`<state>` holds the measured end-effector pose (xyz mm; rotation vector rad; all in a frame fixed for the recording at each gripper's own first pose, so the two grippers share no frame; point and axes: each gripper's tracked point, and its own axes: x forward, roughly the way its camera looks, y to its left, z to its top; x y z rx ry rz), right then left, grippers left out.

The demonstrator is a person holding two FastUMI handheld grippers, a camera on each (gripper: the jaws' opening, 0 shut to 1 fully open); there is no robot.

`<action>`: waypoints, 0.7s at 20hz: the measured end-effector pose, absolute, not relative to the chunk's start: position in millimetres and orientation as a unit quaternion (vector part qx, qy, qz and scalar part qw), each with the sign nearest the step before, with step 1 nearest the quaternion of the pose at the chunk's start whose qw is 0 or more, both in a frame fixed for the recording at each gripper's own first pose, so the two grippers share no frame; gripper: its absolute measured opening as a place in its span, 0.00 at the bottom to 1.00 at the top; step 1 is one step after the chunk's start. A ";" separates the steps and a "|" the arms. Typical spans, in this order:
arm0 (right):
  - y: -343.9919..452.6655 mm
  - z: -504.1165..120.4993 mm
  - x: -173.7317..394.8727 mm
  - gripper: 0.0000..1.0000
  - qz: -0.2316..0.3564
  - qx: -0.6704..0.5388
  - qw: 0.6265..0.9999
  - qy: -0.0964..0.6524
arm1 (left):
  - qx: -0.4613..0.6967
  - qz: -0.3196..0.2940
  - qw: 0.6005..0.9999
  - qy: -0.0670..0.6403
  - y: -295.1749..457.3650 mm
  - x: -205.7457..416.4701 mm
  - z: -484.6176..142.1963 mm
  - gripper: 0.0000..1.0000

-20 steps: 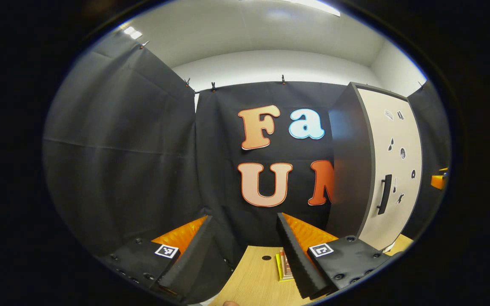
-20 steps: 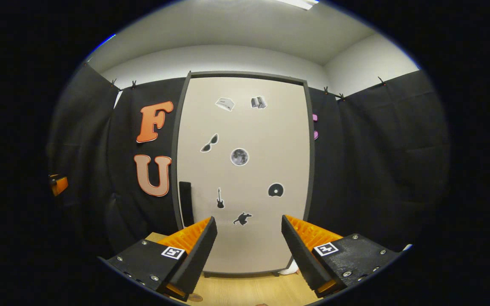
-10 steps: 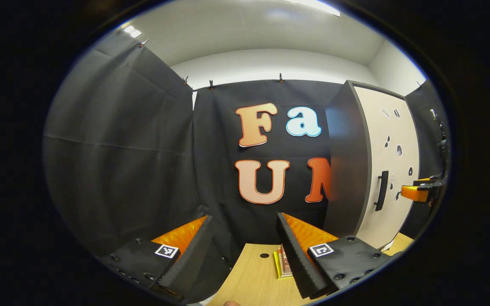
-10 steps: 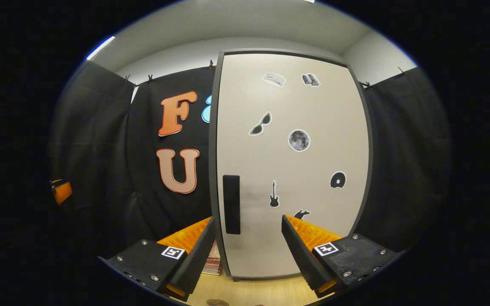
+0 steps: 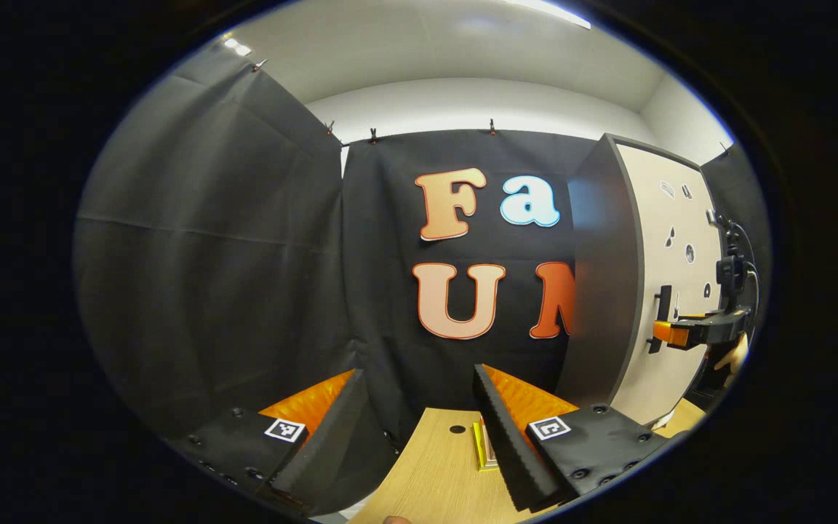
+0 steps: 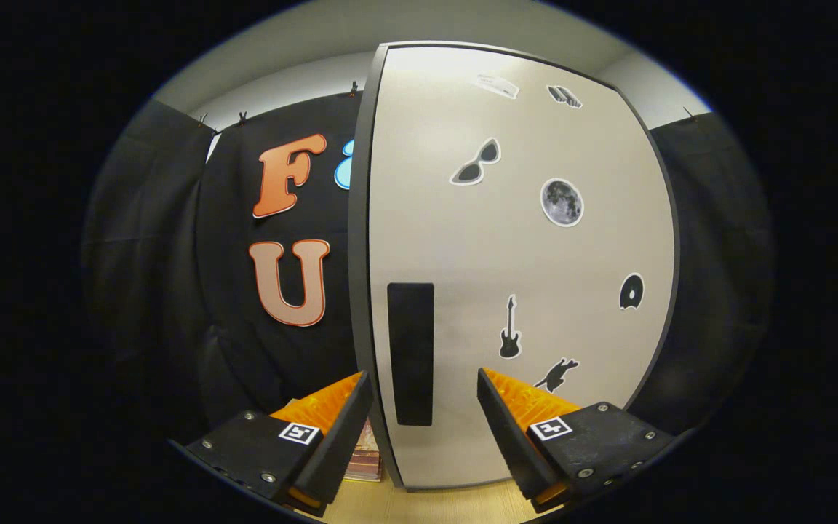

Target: Open the cabinet door with the right hand, grasp the bottle in the cabinet with the left hand and place it on the coaster, then close the cabinet door with the right hand.

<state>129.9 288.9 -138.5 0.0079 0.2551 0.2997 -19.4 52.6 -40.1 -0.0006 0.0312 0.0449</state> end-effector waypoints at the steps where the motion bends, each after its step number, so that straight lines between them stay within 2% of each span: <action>1: 289.9 -142.8 134.0 0.86 0.147 0.003 0.981 0.130 | -0.002 0.026 1.000 0.017 55.3 -19.1 -41.5 0.96; 8: 305.7 -142.8 146.6 0.60 0.161 0.006 0.980 0.121 | -0.005 0.043 0.999 0.024 70.0 -15.1 -48.3 0.96; 9: 306.3 -141.8 146.5 0.54 0.161 0.005 0.980 0.120 | -0.007 0.043 0.999 0.025 69.7 -15.1 -48.9 0.98; 11: 304.5 -142.7 148.4 0.41 0.159 0.004 0.980 0.120 | -0.011 0.042 0.999 0.028 69.1 -15.1 -52.0 0.94; 14: 303.2 -141.9 145.4 0.33 0.165 0.013 0.979 0.117 | -0.010 0.043 0.999 0.029 69.6 -13.4 -53.5 0.96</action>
